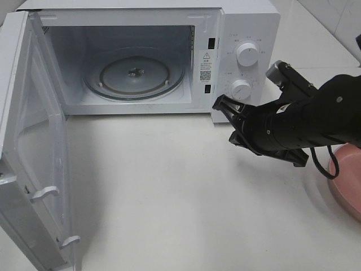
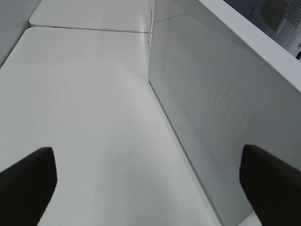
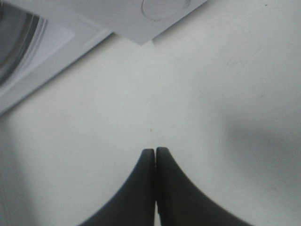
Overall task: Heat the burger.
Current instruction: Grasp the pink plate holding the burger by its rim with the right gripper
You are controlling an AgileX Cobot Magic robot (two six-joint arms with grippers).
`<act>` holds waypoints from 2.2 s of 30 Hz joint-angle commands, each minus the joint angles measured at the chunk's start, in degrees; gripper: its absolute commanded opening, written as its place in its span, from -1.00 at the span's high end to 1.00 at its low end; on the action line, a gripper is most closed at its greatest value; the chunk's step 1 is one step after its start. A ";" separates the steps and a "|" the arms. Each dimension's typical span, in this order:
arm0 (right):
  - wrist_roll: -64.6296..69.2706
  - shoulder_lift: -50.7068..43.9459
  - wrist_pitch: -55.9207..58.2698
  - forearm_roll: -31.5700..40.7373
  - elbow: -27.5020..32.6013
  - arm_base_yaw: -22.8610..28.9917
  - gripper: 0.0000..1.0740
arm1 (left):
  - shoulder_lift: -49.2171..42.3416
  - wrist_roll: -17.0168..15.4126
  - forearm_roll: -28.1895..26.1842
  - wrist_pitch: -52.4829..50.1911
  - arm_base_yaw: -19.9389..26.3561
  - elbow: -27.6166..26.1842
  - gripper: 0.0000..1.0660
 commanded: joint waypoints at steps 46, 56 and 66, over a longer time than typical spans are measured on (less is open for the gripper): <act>-14.84 -11.34 58.67 -41.94 -13.06 -8.54 -0.88 | -1.15 0.11 -0.17 -0.52 0.23 0.06 -0.84; -12.89 -11.34 58.56 -42.34 -13.06 -17.13 -0.84 | -1.15 0.11 -0.17 -0.52 0.23 0.06 -0.84; -10.08 -6.76 56.84 -42.80 -13.06 -21.08 -0.80 | -1.15 0.11 -0.17 -0.52 0.23 0.06 -0.84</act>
